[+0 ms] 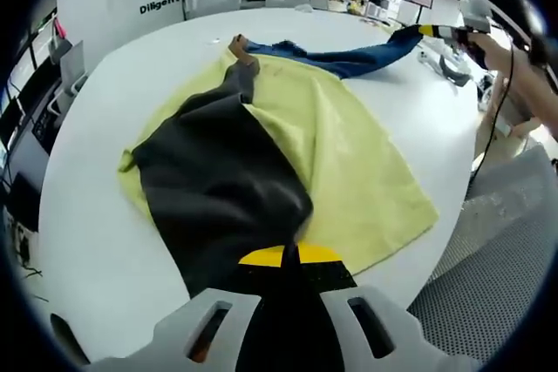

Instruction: Fold the garment on the visible template until the final outline fits inside the template.

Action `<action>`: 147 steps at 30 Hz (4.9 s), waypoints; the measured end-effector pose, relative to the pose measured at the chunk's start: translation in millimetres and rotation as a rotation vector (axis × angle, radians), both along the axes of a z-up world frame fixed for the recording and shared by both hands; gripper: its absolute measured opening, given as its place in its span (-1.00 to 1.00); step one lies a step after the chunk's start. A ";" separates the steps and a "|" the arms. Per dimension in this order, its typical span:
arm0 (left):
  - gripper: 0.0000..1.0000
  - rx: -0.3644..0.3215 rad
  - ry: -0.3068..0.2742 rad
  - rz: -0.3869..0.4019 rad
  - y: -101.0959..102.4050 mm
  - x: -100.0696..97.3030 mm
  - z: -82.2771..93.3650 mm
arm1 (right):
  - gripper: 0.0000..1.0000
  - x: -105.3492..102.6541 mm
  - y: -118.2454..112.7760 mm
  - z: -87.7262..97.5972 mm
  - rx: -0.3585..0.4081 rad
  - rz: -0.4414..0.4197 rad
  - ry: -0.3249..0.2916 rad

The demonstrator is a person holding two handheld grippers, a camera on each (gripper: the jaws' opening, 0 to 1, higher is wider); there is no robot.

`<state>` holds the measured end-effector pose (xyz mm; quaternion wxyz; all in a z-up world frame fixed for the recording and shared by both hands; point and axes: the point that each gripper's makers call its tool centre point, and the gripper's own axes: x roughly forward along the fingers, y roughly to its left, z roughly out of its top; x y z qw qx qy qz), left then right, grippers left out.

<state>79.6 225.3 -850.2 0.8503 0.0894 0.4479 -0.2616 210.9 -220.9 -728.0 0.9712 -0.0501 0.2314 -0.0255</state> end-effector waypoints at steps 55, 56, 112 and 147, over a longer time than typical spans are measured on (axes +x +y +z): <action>-0.85 -0.006 -0.053 -0.049 -8.7 -11.2 21.2 | -0.88 -46.7 -18.3 -113.3 -0.001 -0.002 0.333; -0.79 -0.014 -0.059 -0.047 -9.6 -11.6 25.6 | -0.84 -46.6 -17.1 -110.7 -0.004 0.003 0.324; -0.37 -0.018 -0.414 -0.105 -58.8 174.4 66.1 | -0.39 -33.8 23.4 -69.9 0.026 0.071 0.230; -0.28 -0.018 -0.267 -0.093 -91.3 225.4 1.8 | -0.37 -37.9 61.0 -79.3 0.108 0.132 0.270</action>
